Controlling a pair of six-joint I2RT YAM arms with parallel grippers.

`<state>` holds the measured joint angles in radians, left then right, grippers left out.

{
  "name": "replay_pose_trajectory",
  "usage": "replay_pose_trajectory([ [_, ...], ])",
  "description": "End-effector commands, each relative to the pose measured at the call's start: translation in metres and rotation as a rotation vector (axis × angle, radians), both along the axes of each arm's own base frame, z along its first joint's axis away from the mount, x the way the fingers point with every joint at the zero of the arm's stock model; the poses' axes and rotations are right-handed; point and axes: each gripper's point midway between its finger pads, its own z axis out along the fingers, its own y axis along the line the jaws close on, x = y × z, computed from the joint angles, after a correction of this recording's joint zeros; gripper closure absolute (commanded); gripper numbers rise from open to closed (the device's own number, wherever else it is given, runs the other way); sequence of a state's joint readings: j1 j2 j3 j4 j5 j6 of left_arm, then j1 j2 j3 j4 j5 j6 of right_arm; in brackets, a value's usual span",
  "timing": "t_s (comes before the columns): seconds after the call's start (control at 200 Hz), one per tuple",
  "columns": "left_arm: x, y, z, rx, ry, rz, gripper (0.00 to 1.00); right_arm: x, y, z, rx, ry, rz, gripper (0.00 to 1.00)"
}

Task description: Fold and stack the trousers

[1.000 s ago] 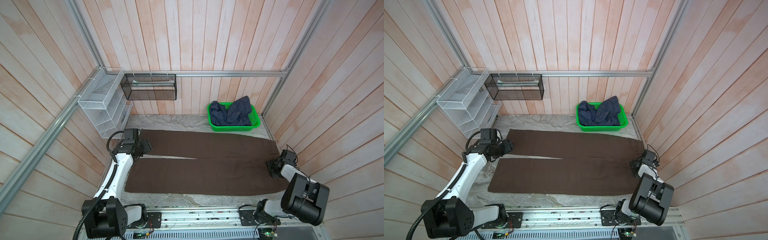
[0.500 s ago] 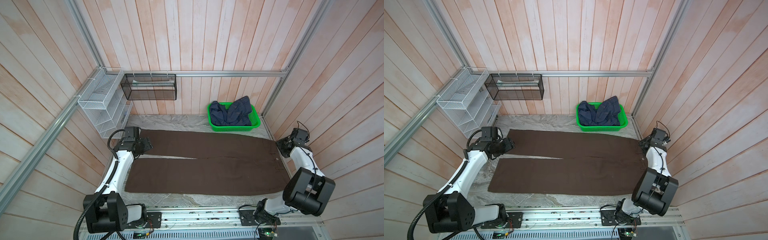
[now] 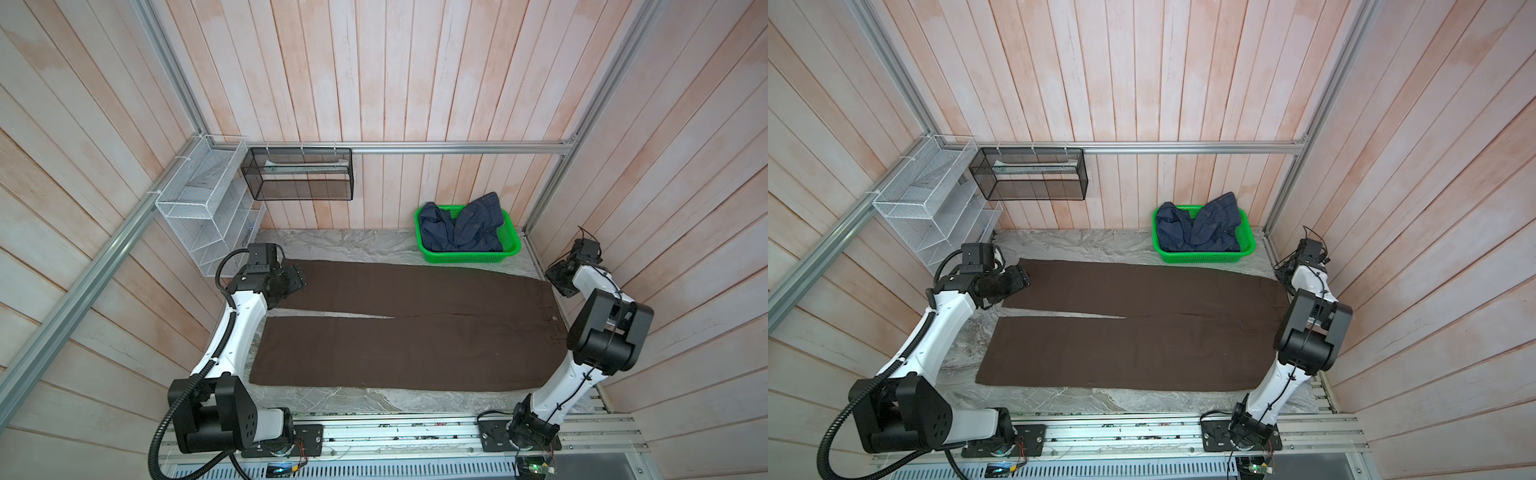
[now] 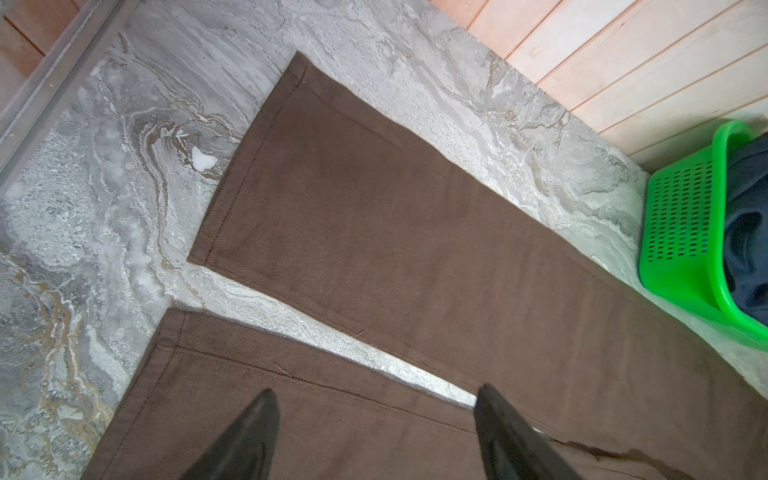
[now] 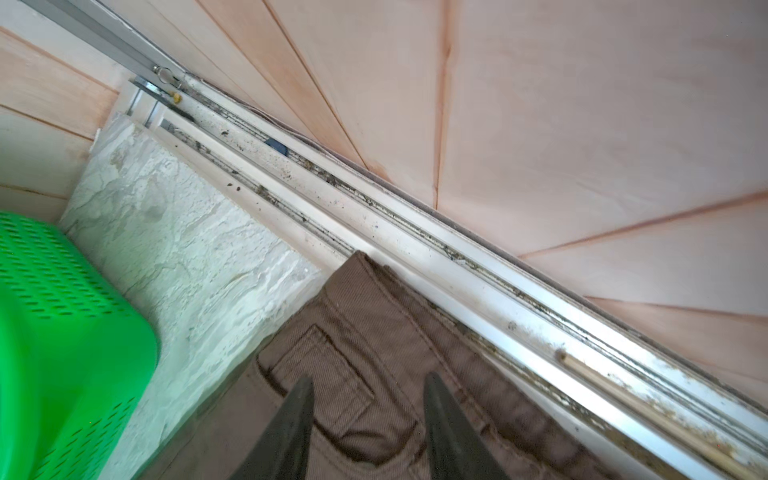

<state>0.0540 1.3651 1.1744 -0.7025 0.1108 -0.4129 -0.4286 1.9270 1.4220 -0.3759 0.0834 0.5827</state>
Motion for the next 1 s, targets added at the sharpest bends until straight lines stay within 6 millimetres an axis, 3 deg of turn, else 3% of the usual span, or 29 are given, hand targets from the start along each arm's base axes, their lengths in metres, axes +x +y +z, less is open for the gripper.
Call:
replay_pose_trajectory([
  [0.0, 0.001, 0.0, 0.004, -0.004, 0.007, 0.011, 0.23, 0.008, -0.014, -0.011, -0.04, 0.05, -0.01, 0.55],
  [0.16, 0.003, -0.003, 0.005, -0.005, 0.007, 0.009, 0.23, 0.02, -0.024, -0.021, -0.055, 0.063, -0.016, 0.54],
  [0.51, 0.009, -0.007, 0.005, 0.002, 0.012, -0.004, 0.23, 0.037, -0.023, -0.05, 0.003, 0.066, -0.005, 0.48],
  [0.995, 0.01, -0.007, 0.007, 0.003, 0.003, -0.002, 0.23, 0.048, -0.013, -0.07, 0.076, 0.057, 0.041, 0.55],
])
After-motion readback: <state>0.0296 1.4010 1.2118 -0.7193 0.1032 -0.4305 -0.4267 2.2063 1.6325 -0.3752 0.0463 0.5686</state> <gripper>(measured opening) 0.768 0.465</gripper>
